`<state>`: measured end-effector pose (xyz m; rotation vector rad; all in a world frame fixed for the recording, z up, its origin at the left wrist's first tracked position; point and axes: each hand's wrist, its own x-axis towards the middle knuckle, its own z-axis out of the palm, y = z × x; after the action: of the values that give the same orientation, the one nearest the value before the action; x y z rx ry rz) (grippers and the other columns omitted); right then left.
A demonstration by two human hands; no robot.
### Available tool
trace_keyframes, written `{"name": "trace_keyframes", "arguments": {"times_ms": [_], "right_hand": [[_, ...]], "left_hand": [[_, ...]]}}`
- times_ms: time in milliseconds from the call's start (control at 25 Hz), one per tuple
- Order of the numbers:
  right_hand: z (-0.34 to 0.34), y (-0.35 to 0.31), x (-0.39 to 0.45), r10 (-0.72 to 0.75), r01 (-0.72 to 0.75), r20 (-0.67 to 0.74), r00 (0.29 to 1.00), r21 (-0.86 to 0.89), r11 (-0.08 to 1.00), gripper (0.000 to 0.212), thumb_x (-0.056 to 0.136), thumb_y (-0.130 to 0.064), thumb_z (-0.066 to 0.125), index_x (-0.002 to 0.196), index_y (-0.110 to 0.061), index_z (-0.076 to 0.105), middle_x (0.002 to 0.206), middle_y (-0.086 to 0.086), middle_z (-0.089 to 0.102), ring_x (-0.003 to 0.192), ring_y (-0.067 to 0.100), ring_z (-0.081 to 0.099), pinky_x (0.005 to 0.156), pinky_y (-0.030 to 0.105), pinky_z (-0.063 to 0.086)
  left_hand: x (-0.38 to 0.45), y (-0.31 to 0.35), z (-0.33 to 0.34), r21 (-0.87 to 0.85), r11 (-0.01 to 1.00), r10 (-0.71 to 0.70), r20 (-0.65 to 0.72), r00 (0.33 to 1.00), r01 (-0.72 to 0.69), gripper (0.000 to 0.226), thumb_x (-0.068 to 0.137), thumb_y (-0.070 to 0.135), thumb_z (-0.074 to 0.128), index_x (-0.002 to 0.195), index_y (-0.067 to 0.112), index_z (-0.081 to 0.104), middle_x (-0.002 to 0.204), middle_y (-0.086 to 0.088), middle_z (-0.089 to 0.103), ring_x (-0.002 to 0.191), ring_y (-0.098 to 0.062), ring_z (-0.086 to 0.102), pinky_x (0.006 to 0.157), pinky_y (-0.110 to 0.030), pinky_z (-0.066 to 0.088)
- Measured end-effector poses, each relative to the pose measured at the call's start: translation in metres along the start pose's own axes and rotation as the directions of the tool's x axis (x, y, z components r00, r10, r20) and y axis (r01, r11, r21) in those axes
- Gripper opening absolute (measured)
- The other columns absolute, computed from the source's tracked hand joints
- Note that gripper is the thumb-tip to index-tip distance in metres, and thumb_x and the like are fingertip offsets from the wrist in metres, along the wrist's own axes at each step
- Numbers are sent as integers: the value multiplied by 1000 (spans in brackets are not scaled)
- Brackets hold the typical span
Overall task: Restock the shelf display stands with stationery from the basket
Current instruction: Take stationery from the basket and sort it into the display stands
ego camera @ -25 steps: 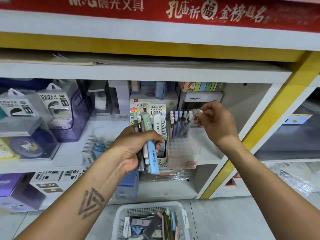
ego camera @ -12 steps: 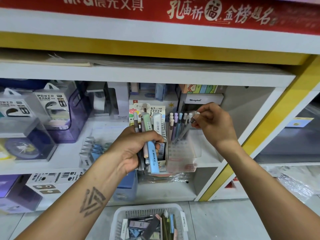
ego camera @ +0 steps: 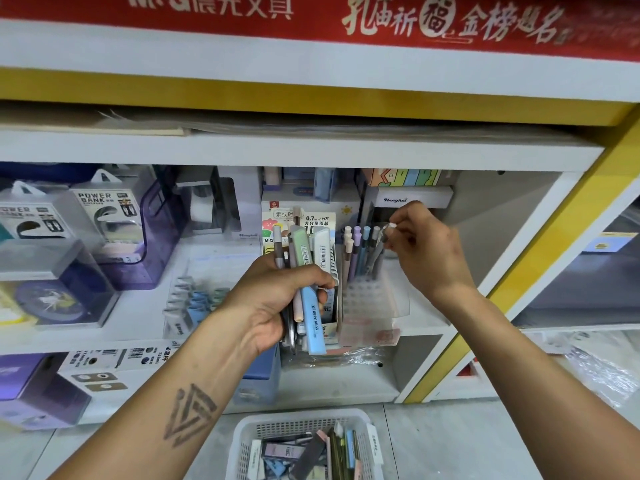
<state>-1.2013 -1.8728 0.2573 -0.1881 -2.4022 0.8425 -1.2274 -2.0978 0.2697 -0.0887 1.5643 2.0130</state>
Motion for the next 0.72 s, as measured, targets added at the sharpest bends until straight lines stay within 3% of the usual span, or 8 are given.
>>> {"name": "trace_keyframes", "arguments": {"times_ms": [240, 520, 640, 720], "right_hand": [[0, -5, -3, -175, 179, 45, 984, -114, 977, 4, 96, -12, 62, 98, -10, 59, 82, 9, 72, 74, 30, 68, 65, 46, 57], [-5, -3, -2, -149, 161, 98, 984, -135, 978, 3, 95, -9, 62, 94, -8, 64, 82, 11, 71, 76, 30, 69, 65, 45, 56], [-2, 0, -1, -205, 225, 103, 973, -254, 941, 17, 94, -5, 62, 104, -6, 75, 96, 10, 69, 86, 31, 67, 73, 41, 56], [1, 2, -1, -160, 199, 140, 977, -328, 923, 29, 95, -2, 57, 119, -10, 73, 104, 10, 62, 91, 32, 63, 76, 38, 55]], "left_hand": [[1, 1, -3, 5, 1000, 16, 7, 1000, -16, 22, 74, -12, 72, 95, -12, 66, 74, -23, 67, 49, -22, 58, 49, -26, 51], [-2, 1, -2, 29, 999, 20, 6, 1000, -20, 28, 72, -13, 73, 99, -12, 67, 78, -23, 67, 49, -22, 58, 49, -26, 51], [-1, 0, -1, 33, 999, 21, 14, 1000, -21, 29, 72, -12, 73, 100, -14, 66, 76, -23, 67, 49, -22, 59, 48, -26, 51], [-1, 0, 0, 42, 999, 22, 9, 1000, -22, 28, 71, -12, 73, 98, -13, 66, 77, -23, 67, 50, -22, 60, 49, -26, 51]]}}
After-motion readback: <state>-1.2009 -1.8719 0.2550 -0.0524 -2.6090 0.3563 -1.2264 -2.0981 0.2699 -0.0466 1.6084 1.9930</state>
